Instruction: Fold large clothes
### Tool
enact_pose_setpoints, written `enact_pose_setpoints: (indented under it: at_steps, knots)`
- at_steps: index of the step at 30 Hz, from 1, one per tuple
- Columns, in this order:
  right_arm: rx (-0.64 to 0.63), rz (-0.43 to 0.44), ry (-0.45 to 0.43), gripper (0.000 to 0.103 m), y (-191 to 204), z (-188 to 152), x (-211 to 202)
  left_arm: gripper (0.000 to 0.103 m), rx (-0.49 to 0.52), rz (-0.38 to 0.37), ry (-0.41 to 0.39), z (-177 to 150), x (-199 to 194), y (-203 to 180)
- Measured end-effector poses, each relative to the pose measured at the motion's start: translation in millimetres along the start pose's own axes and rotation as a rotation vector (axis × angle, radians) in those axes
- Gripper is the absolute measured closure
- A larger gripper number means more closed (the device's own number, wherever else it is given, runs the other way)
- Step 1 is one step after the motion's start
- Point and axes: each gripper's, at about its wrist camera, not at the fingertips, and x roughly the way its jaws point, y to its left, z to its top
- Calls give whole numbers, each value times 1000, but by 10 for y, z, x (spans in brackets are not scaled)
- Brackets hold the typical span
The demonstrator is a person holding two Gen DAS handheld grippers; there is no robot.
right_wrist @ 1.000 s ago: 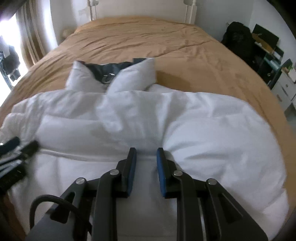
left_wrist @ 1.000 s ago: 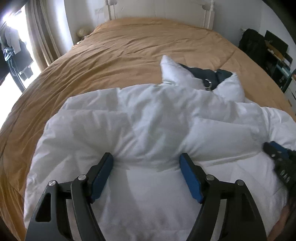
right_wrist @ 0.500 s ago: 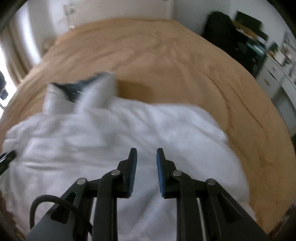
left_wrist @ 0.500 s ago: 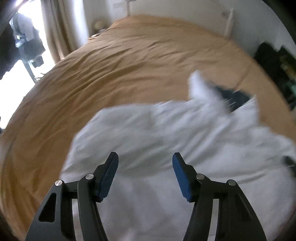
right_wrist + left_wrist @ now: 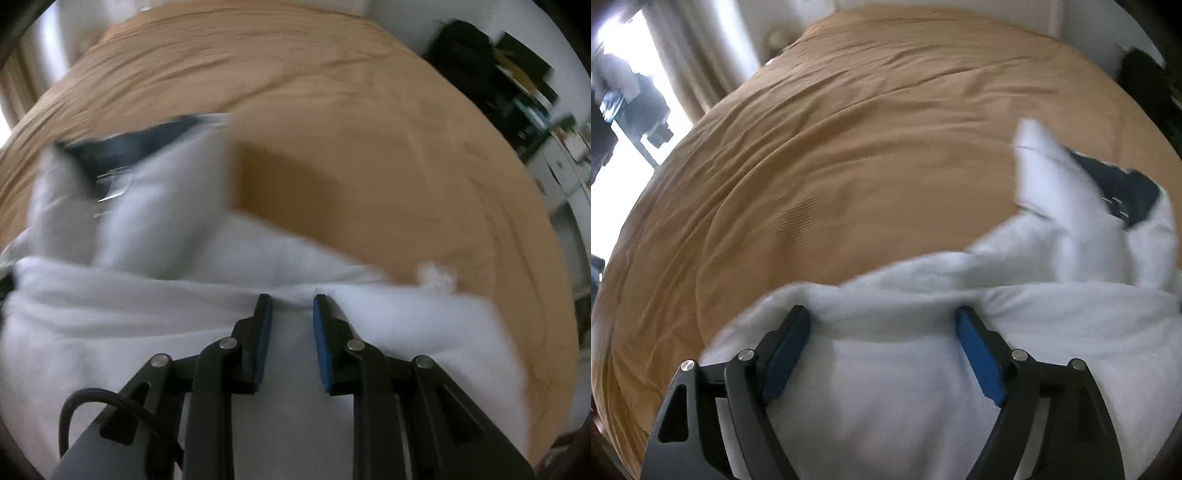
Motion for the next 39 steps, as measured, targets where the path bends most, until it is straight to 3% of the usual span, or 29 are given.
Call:
enact_pose_setpoints:
  at_steps: [3, 6, 7, 10, 12, 16, 17, 21, 22, 24, 26, 28, 32, 35, 37, 39]
  knots:
    - [98, -33, 39, 81, -403, 21, 115, 22, -50, -2, 29, 49, 57, 121]
    - [97, -73, 33, 81, -458, 14, -31, 45, -25, 11, -8, -6, -303, 57]
    - [102, -57, 0, 81, -463, -29, -173, 45, -27, -19, -35, -88, -476, 65]
    - [120, 108, -141, 79, -458, -370, -801, 40, -65, -100, -137, -594, -1107, 146]
    - [84, 122, -200, 77, -392, -709, -1084, 32, -83, -95, -143, -878, -1214, 179]
    - [32, 63, -147, 78, -401, -1180, -871, 29, -17, -30, -109, -1309, -982, 161]
    - [30, 74, -148, 79, -451, -1254, -765, 23, -3, -17, -124, -1359, -945, 180]
    - [72, -5, -155, 79, -752, -1301, -657, 21, -86, 88, -100, -1229, -876, 528]
    - [118, 2, -151, 80, -882, -1304, -697, 23, -127, 91, -90, -1211, -884, 663]
    - [175, 9, -154, 80, -1014, -1369, -810, 41, -207, 44, -62, -1230, -953, 877]
    - [189, 31, -195, 80, -1039, -1435, -1022, 42, -194, 26, -76, -1284, -1081, 809]
    - [161, 70, -231, 79, -913, -1539, -1250, 39, -127, 27, -114, -1365, -1221, 586]
    - [55, 88, -280, 77, -558, -1793, -1478, 24, -53, 59, -177, -1579, -1362, 282]
    - [25, 65, -206, 77, -529, -1873, -1148, 23, -57, 127, -131, -1669, -1149, 378]
    - [39, 41, -188, 79, -625, -1908, -973, 18, -129, 88, -104, -1677, -1058, 644]
    - [80, 24, -171, 79, -737, -1922, -976, 18, -193, 108, -107, -1639, -1112, 881]
